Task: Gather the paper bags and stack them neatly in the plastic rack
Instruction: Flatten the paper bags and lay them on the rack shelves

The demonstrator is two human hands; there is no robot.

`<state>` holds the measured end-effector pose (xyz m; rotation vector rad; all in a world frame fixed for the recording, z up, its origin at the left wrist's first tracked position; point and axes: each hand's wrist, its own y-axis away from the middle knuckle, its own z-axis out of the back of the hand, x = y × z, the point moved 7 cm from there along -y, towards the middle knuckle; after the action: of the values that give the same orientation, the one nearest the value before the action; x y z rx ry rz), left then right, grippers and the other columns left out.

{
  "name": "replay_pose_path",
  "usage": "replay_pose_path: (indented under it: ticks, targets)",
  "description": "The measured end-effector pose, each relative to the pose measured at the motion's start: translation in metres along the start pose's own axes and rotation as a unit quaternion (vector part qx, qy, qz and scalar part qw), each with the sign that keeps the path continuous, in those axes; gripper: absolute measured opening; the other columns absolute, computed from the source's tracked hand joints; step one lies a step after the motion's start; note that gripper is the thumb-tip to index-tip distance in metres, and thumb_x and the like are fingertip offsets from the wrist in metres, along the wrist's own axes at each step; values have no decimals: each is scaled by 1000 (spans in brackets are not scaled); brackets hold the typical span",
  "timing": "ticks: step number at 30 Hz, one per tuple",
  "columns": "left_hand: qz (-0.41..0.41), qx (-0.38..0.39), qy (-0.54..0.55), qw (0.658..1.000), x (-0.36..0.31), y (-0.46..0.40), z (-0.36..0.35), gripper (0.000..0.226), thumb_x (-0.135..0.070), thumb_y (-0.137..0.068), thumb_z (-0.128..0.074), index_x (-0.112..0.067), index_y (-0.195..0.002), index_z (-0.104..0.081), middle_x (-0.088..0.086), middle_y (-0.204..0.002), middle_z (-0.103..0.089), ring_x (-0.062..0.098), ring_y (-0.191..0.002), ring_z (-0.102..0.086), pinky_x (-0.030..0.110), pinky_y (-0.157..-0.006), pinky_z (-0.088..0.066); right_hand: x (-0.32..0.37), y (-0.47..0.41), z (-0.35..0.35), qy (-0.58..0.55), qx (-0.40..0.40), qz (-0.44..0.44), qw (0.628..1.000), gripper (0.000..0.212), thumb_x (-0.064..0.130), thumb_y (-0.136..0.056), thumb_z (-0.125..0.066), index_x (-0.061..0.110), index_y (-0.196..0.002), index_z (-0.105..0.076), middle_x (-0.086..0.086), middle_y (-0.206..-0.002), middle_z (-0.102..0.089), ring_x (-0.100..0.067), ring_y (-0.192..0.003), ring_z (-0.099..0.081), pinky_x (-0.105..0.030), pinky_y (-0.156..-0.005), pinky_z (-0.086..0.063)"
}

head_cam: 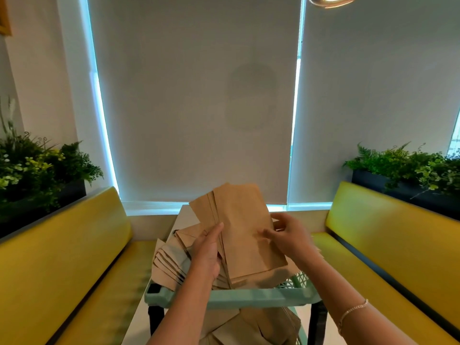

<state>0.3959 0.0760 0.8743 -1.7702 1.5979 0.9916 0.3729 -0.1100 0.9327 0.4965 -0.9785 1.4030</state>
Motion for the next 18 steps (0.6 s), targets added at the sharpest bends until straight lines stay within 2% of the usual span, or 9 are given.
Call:
replay_pose_path:
  ticks: [3, 6, 8, 10, 12, 14, 16, 18]
  targets:
    - [-1, 5, -13, 1000, -1, 3, -1, 15, -14, -78, -71, -15, -89, -62, 9, -93, -68, 27, -91, -61, 43, -82, -50, 2, -3, 5, -29, -41, 0, 999, 30, 22, -82, -68, 21, -112, -63, 3, -93, -68, -17, -85, -65, -36, -82, -54]
    - [-5, -8, -19, 1000, -2, 2, 1, 20, -19, -75, -74, -18, -92, -63, 9, -97, -69, 29, -98, -61, 49, -92, -47, 1, -4, 11, -51, -87, -6, 995, 6, 20, -84, -66, 22, -89, -65, 1, -88, -68, -18, -83, -63, -30, -76, -49]
    - [-5, -14, -18, 1000, -4, 2, 2, 24, -25, -73, -74, -19, -93, -63, 11, -100, -69, 32, -100, -61, 53, -94, -46, -3, -6, 16, -79, -119, -22, 989, 10, 20, -84, -66, 23, -77, -60, -2, -85, -69, -20, -79, -62, -31, -75, -49]
    - [6, -11, -30, 999, -3, 1, 3, 25, -31, -77, -71, -18, -95, -60, 14, -101, -68, 35, -98, -62, 55, -91, -47, -8, -9, 15, -121, -112, -51, 985, 6, 20, -84, -65, 19, -80, -60, -3, -85, -68, -19, -76, -61, -33, -74, -51]
    - [12, -3, -52, 999, -1, 1, 3, 28, -38, -79, -68, -17, -97, -58, 14, -101, -67, 36, -96, -62, 54, -89, -49, -9, -10, 3, -157, -59, -76, 983, 8, 18, -84, -65, 16, -88, -60, -5, -88, -66, -20, -79, -61, -35, -73, -52]
    - [14, 10, -82, 996, 1, 3, -1, 43, -50, -74, -66, -18, -101, -58, 14, -103, -67, 36, -97, -62, 54, -90, -48, -9, -7, -13, -187, -3, -89, 978, 13, 14, -83, -66, 17, -92, -56, -7, -91, -65, -23, -82, -63, -42, -77, -55]
    - [14, 20, -120, 992, 2, 6, -5, 64, -62, -64, -61, -16, -109, -58, 14, -105, -67, 35, -98, -63, 55, -91, -48, -8, -4, -19, -164, 2, -77, 983, 18, 13, -84, -65, 18, -97, -53, -5, -94, -64, -23, -85, -64, -44, -80, -55]
    - [15, 32, -147, 989, 4, 6, -7, 73, -66, -61, -59, -16, -115, -56, 13, -106, -67, 35, -98, -63, 53, -89, -49, -5, -3, -17, -133, -19, -57, 989, 21, 16, -86, -64, 20, -101, -51, -1, -96, -63, -19, -87, -63, -40, -81, -55]
